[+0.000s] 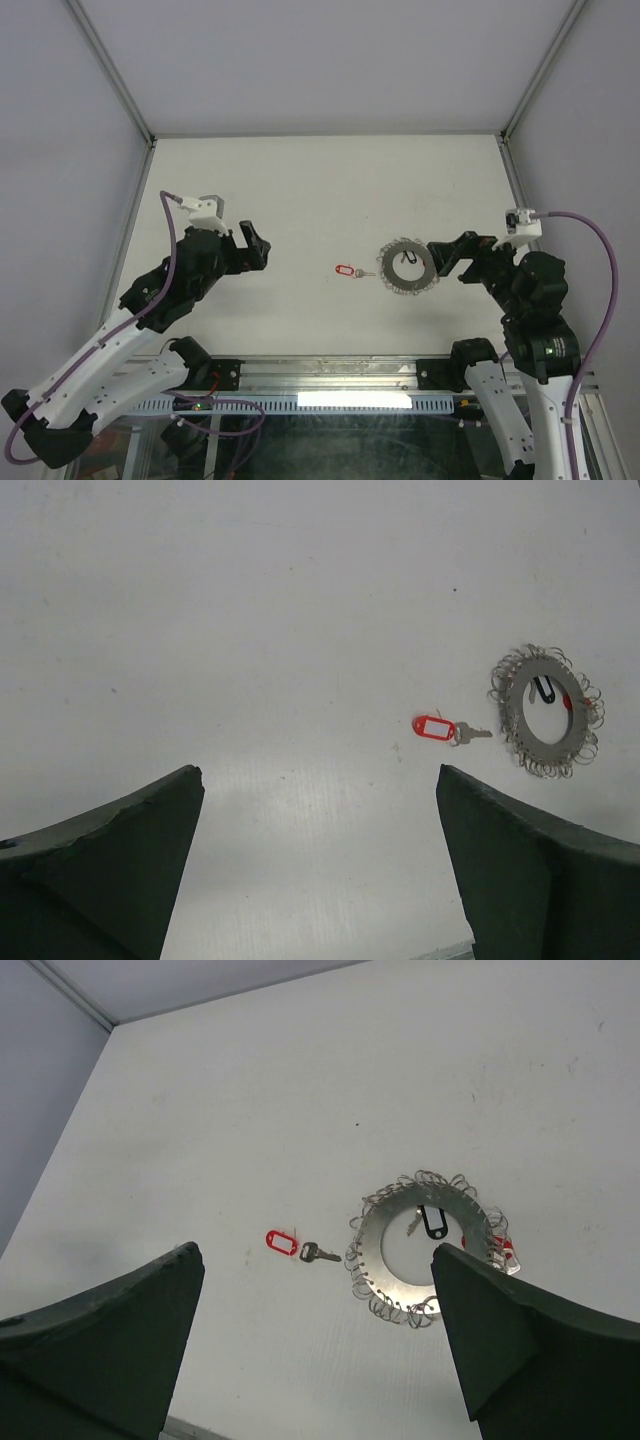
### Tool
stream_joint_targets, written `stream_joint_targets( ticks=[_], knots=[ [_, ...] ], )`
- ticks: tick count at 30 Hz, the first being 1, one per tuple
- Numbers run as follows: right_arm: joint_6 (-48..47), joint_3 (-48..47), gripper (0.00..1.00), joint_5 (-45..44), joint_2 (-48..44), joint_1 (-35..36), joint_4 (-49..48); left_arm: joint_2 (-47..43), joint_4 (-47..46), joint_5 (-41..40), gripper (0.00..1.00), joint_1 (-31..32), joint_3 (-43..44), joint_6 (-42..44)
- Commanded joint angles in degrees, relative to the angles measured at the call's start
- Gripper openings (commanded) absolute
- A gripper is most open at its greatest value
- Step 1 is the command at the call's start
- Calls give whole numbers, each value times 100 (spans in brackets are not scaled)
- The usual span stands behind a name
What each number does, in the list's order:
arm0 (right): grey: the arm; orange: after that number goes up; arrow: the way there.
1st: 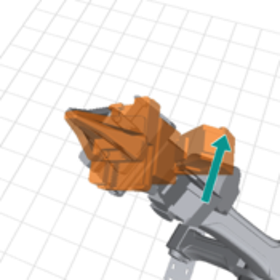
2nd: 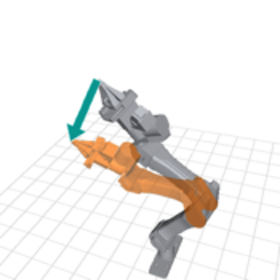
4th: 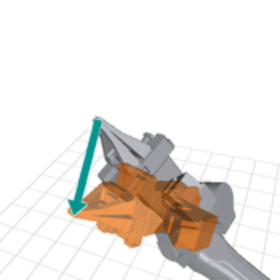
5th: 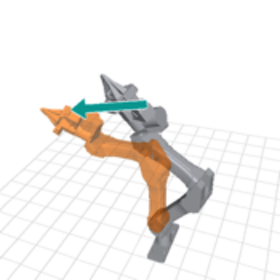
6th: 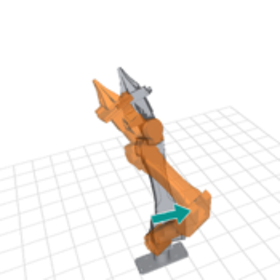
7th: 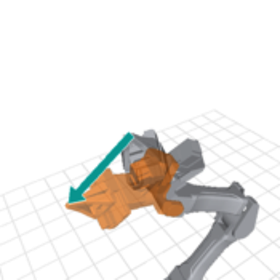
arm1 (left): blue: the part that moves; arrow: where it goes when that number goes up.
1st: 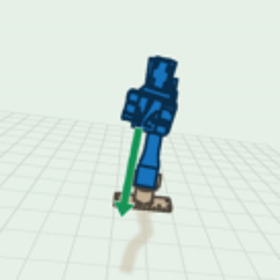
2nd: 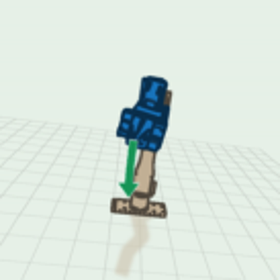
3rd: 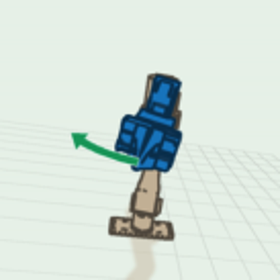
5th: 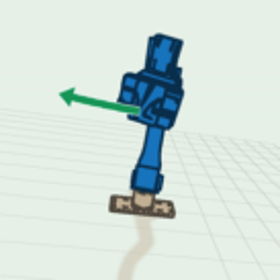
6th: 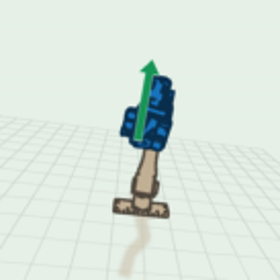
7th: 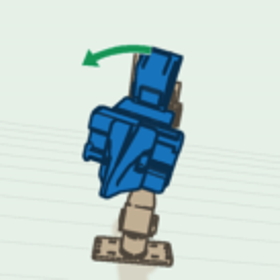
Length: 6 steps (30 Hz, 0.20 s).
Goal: Put the keys on the keyring
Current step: Reset both arms
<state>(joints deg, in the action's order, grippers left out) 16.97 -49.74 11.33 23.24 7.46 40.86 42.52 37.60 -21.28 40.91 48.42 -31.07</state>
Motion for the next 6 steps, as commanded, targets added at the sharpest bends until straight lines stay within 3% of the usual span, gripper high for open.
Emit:
stream_joint_targets(
  ticks=[1,6],
  knots=[
    [-120,15,100,-19,-92,-23,119,-399,-95,-426,99,22,-185,-113],
    [-131,-42,100,-5,-117,-24,169,-554,-95,-505,99,18,-245,52]
  ],
)
